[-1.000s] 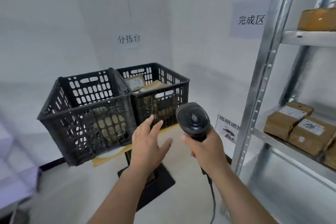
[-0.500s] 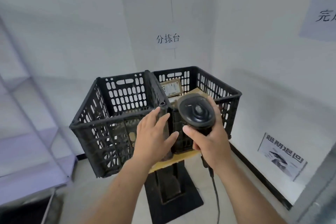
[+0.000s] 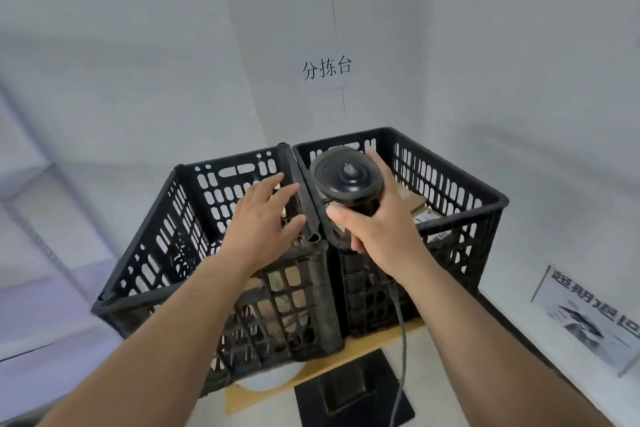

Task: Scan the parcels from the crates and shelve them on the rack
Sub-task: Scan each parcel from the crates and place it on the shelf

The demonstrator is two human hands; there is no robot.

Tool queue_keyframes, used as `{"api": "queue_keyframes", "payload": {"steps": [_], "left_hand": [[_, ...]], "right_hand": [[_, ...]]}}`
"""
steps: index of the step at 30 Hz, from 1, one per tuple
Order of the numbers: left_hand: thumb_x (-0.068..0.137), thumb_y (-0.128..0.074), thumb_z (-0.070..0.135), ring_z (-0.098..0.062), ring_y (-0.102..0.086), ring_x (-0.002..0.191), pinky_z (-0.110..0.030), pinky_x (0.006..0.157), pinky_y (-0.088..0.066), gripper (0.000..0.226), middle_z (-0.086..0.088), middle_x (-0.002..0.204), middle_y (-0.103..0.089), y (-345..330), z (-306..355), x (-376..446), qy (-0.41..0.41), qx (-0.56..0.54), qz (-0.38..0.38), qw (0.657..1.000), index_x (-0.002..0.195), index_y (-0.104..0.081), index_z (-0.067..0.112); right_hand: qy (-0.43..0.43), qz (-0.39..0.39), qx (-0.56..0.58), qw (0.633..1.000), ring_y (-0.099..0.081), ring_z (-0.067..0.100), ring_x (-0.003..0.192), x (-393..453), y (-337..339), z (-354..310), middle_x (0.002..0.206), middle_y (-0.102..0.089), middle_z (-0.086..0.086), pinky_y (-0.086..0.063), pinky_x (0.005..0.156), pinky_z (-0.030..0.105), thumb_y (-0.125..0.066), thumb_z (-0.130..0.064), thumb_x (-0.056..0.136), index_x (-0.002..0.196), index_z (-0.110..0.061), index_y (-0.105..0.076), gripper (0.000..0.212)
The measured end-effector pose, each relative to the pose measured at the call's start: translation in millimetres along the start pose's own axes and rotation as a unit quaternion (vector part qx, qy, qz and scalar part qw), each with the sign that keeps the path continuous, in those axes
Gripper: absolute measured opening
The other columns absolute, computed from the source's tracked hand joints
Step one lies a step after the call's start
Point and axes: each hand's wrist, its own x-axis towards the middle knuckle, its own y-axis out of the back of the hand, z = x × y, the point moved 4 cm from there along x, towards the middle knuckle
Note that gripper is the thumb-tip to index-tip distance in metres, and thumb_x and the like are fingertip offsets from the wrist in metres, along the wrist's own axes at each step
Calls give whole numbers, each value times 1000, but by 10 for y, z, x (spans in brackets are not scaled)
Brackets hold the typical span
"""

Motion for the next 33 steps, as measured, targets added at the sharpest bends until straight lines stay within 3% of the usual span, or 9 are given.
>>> {"api": "queue_keyframes", "payload": {"steps": [3, 12, 17, 20, 23, 27, 31, 33], "left_hand": [[95, -53, 39, -21, -18, 145, -41, 119, -18, 57, -2, 157, -25, -30, -164, 232, -14, 11, -4, 1000, 148, -36, 26], [96, -50, 45, -19, -16, 145, -41, 118, -19, 62, 2, 158, -21, -296, -756, 867, -60, 79, -70, 993, 151, -26, 30], [94, -51, 48, -20, -17, 146, -40, 120, -17, 67, 1, 159, -21, -646, -1167, 1107, -71, 91, -125, 985, 152, -22, 30], [92, -53, 50, -19, -16, 146, -39, 120, -17, 74, 1, 159, -19, -901, -1361, 1190, -87, 108, -166, 976, 153, -15, 31], [90, -54, 51, -20, -15, 146, -40, 120, -15, 81, 1, 159, -18, -1177, -1465, 1185, -129, 135, -227, 956, 154, -8, 32], [88, -55, 51, -24, -17, 144, -42, 118, -16, 86, -3, 159, -18, -1504, -1556, 1126, -187, 159, -289, 925, 154, -4, 32], [86, -59, 50, -27, -28, 137, -43, 114, -23, 90, -8, 152, -29, -1725, -1611, 1033, -258, 188, -345, 883, 154, -1, 33], [82, -64, 55, -28, -23, 140, -44, 115, -19, 100, -7, 156, -21, -1817, -1638, 931, -307, 207, -383, 846, 153, 3, 34]], "right_hand": [[-15, -12, 4, 1000, -59, 4, 50, 288, -78, 38, 133, -53, 5, -50, 49, 23, -75, -20, 84, 155, -36, -14, 96], [-39, -45, -22, 998, -55, 13, 47, 1045, -374, 174, 126, -57, 3, -52, 49, 28, -72, -15, 87, 156, -37, -12, 94], [-65, -72, -25, 995, -54, 15, 46, 1339, -583, 384, 125, -58, 11, -49, 48, 27, -70, -12, 88, 156, -36, -12, 93], [-83, -66, -9, 994, -54, 17, 46, 1476, -656, 505, 110, -61, 9, -49, 47, 28, -70, -11, 87, 153, -36, -19, 87], [-92, -64, -4, 994, -52, 17, 47, 1556, -732, 620, 99, -62, 5, -50, 49, 31, -69, -9, 88, 147, -41, -25, 80], [-106, -67, -24, 992, -55, 16, 48, 1633, -832, 743, 113, -60, 10, -51, 51, 31, -70, -10, 87, 155, -38, -14, 92], [-107, -62, -11, 992, -52, 19, 47, 1755, -837, 756, 87, -64, 8, -47, 47, 31, -69, -9, 88, 153, -30, -22, 83], [-96, -62, -12, 993, -52, 21, 47, 1788, -837, 731, 79, -65, 9, -47, 46, 31, -70, -11, 88, 146, -29, -32, 72]]}}
